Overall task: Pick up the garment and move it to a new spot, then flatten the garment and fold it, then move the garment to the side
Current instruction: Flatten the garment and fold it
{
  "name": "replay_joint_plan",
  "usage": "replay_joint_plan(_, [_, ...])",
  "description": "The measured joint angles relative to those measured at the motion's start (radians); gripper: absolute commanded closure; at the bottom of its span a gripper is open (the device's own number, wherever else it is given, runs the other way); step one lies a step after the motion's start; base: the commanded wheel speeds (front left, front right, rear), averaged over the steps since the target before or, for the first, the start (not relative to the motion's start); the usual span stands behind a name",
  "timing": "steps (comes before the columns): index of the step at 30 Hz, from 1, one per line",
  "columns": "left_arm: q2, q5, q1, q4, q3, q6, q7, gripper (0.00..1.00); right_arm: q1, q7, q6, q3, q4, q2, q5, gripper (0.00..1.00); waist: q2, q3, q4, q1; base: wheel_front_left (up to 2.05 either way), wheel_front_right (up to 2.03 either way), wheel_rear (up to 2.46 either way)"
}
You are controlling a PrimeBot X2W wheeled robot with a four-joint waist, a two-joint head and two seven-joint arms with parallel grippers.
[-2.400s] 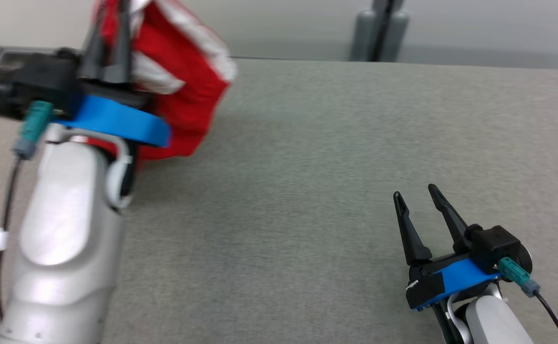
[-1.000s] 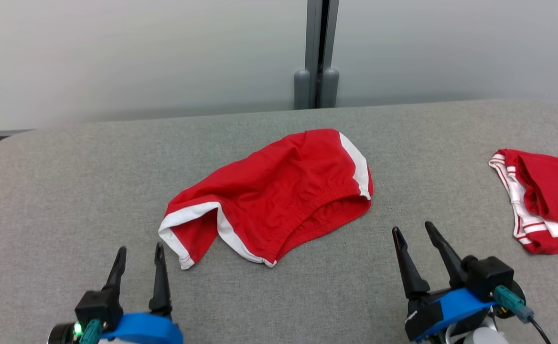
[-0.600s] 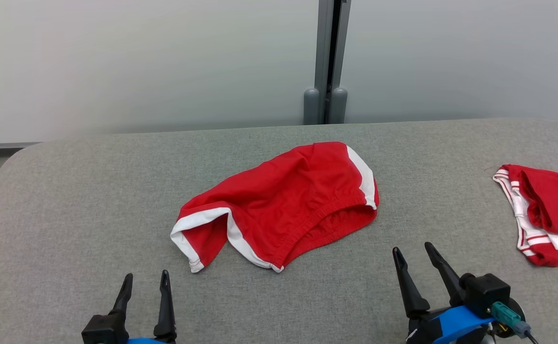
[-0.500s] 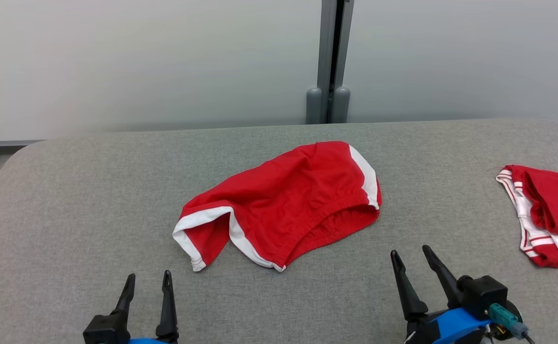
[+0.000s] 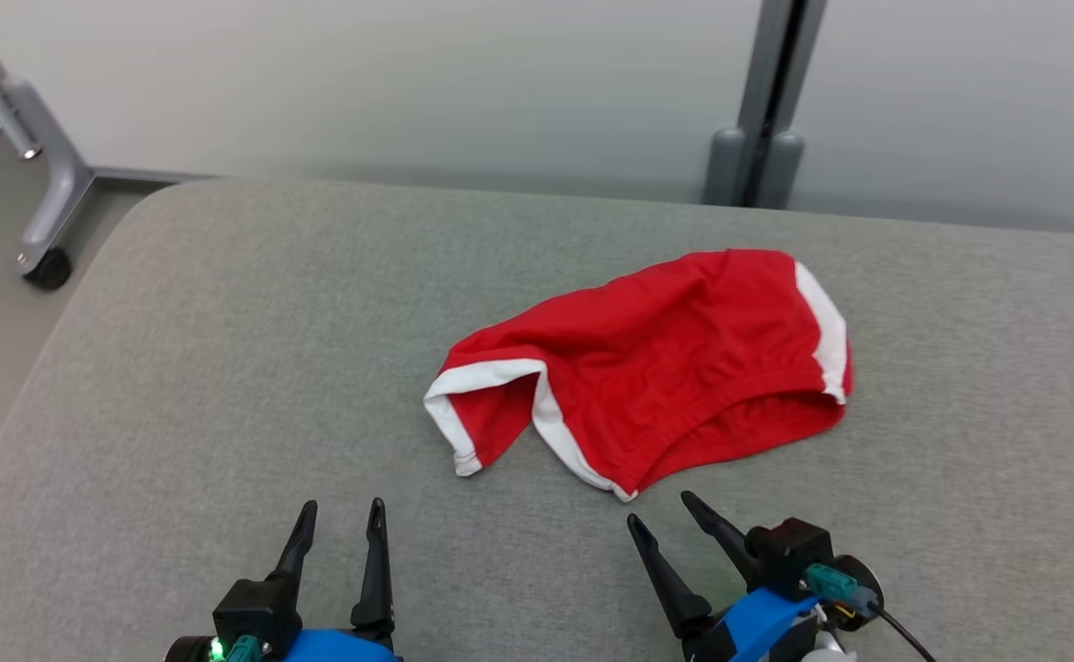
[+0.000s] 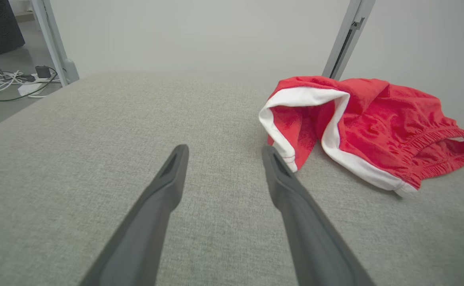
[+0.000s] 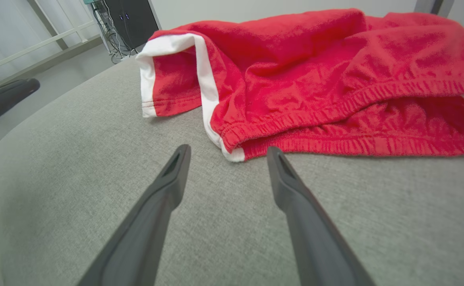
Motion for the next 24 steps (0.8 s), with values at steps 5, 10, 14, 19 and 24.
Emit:
replay_joint_plan(5, [0.000, -0.012, -0.002, -0.013, -0.009, 0.009, 0.000, 0.00, -0.044, 0.000, 0.000, 0.018, 0.056, -0.012, 0.035, 0.00, 0.0000, 0.048, 0.050, 0.0000, 0.00, 0.00, 0.00])
replay_joint_plan(10, [0.000, -0.016, -0.022, -0.023, -0.017, 0.017, 0.000, 0.00, -0.073, 0.000, 0.000, 0.026, 0.080, -0.026, 0.046, 0.00, 0.0000, 0.091, 0.080, 0.0000, 0.00, 0.00, 0.00])
replay_joint_plan(14, [0.000, -0.025, -0.041, -0.025, -0.029, 0.022, 0.000, 0.00, -0.090, 0.000, 0.000, 0.028, 0.081, -0.029, 0.047, 0.00, 0.0000, 0.113, 0.091, 0.0001, 0.00, 0.00, 0.00])
replay_joint_plan(19, [0.000, -0.032, -0.062, -0.026, -0.049, 0.027, 0.000, 0.00, -0.097, 0.000, 0.000, 0.032, 0.066, -0.029, 0.050, 0.00, 0.0000, 0.126, 0.097, 0.0000, 0.00, 0.00, 0.00])
replay_joint_plan(24, [0.000, -0.033, -0.070, -0.027, -0.057, 0.028, 0.000, 0.00, -0.102, 0.000, 0.000, 0.027, 0.053, -0.029, 0.046, 0.00, 0.0000, 0.133, 0.101, 0.0000, 0.00, 0.00, 0.00])
